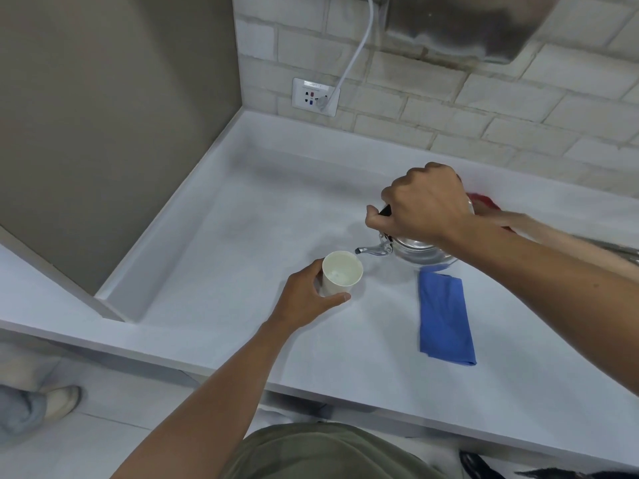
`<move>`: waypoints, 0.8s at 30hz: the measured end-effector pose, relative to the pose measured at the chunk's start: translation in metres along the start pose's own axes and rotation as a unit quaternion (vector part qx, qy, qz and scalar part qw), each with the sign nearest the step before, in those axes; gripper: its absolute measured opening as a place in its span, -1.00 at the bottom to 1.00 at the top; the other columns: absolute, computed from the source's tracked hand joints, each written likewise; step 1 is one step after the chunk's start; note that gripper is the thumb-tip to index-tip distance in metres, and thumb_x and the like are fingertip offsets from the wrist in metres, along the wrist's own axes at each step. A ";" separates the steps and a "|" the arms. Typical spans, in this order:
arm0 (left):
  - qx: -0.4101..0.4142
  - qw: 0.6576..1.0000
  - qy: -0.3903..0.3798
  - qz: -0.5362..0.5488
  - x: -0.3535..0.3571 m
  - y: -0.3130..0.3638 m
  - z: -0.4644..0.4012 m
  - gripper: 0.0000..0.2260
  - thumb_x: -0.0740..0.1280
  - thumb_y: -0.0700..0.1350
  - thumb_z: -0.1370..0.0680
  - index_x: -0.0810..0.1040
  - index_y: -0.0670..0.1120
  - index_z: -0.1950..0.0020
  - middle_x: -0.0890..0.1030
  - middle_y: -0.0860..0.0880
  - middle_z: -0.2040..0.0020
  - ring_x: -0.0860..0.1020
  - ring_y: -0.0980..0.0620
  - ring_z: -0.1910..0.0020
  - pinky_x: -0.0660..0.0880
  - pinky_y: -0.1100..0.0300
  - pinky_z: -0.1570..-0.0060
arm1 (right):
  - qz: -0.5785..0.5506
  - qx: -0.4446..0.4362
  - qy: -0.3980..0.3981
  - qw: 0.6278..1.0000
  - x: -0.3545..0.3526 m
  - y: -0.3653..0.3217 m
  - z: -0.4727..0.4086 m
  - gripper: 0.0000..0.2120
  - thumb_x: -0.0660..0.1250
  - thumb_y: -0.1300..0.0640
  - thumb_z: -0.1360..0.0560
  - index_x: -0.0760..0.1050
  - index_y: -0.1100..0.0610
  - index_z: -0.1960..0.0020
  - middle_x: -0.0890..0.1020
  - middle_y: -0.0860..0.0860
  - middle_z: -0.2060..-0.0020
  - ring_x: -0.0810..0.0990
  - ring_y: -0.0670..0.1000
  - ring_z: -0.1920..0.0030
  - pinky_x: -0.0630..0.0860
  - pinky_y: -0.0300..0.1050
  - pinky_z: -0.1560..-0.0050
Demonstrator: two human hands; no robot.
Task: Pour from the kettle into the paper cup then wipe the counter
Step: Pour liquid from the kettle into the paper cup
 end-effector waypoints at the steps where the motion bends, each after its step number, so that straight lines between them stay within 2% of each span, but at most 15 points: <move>1: 0.001 1.000 0.001 -0.002 0.000 -0.001 0.000 -0.38 0.64 0.11 -0.33 0.52 0.10 -0.33 0.64 0.13 0.02 0.53 0.13 0.07 0.47 0.35 0.08 | -0.004 0.006 -0.001 1.000 0.000 0.000 0.000 -0.53 0.17 -0.10 -0.40 0.28 0.17 0.55 0.21 0.02 0.64 0.13 0.09 0.57 0.11 -0.19 0.35; 3: 0.002 1.000 0.002 -0.005 0.000 -0.001 -0.001 -0.38 0.64 0.13 -0.33 0.52 0.11 -0.33 0.64 0.08 0.04 0.53 0.07 0.09 0.49 0.27 0.06 | -0.017 0.019 0.000 1.000 0.000 0.002 0.000 -0.54 0.18 -0.10 -0.39 0.23 0.15 0.55 0.17 0.00 0.64 0.10 0.08 0.56 0.10 -0.20 0.36; 7: 0.002 1.000 0.002 -0.009 0.000 -0.001 -0.001 -0.38 0.64 0.12 -0.33 0.52 0.09 -0.34 0.63 0.10 0.02 0.53 0.08 0.08 0.48 0.29 0.07 | -0.048 0.052 0.000 0.997 0.004 0.007 0.001 -0.54 0.21 -0.11 -0.38 0.23 0.16 0.54 0.13 -0.01 0.64 0.11 0.08 0.57 0.06 -0.26 0.38; 11: -0.001 1.000 0.004 -0.011 -0.001 0.001 0.000 -0.39 0.64 0.10 -0.33 0.53 0.09 -0.33 0.58 0.22 0.10 0.49 0.25 0.15 0.41 0.45 0.14 | -0.072 0.104 -0.009 0.992 0.014 0.015 0.001 -0.50 0.18 -0.18 -0.40 0.30 0.18 0.51 0.26 0.02 0.64 0.28 0.12 0.56 0.16 -0.23 0.39; 15: -0.008 1.000 0.004 -0.012 -0.001 0.001 0.000 -0.43 0.64 0.11 -0.33 0.54 0.11 -0.27 0.58 0.20 0.12 0.46 0.22 0.19 0.41 0.41 0.15 | -0.117 0.170 -0.016 0.978 0.025 0.025 -0.001 -0.48 0.16 -0.23 -0.41 0.43 0.18 0.48 0.41 0.07 0.60 0.43 0.14 0.47 0.29 -0.17 0.37; 20: -0.015 1.000 -0.002 -0.003 -0.001 0.002 -0.001 -0.43 0.64 0.10 -0.33 0.54 0.11 -0.27 0.59 0.22 0.09 0.48 0.26 0.15 0.43 0.44 0.12 | -0.152 0.243 -0.027 0.958 0.042 0.035 -0.007 -0.48 0.19 -0.21 -0.41 0.43 0.20 0.48 0.45 0.08 0.59 0.46 0.15 0.41 0.31 -0.15 0.37; 24: -0.022 1.000 -0.004 -0.008 -0.001 0.002 -0.001 -0.43 0.64 0.13 -0.32 0.53 0.16 -0.27 0.59 0.24 0.10 0.49 0.25 0.15 0.42 0.45 0.12 | -0.187 0.303 -0.032 0.934 0.059 0.048 -0.014 -0.47 0.19 -0.21 -0.42 0.41 0.18 0.50 0.42 0.06 0.60 0.46 0.14 0.44 0.28 -0.15 0.38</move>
Point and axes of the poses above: each hand's wrist, its own z-axis away from the middle knuckle, its own x-axis out of the palm, y = z × x, the point moved 2 cm from there along -z, towards the middle knuckle
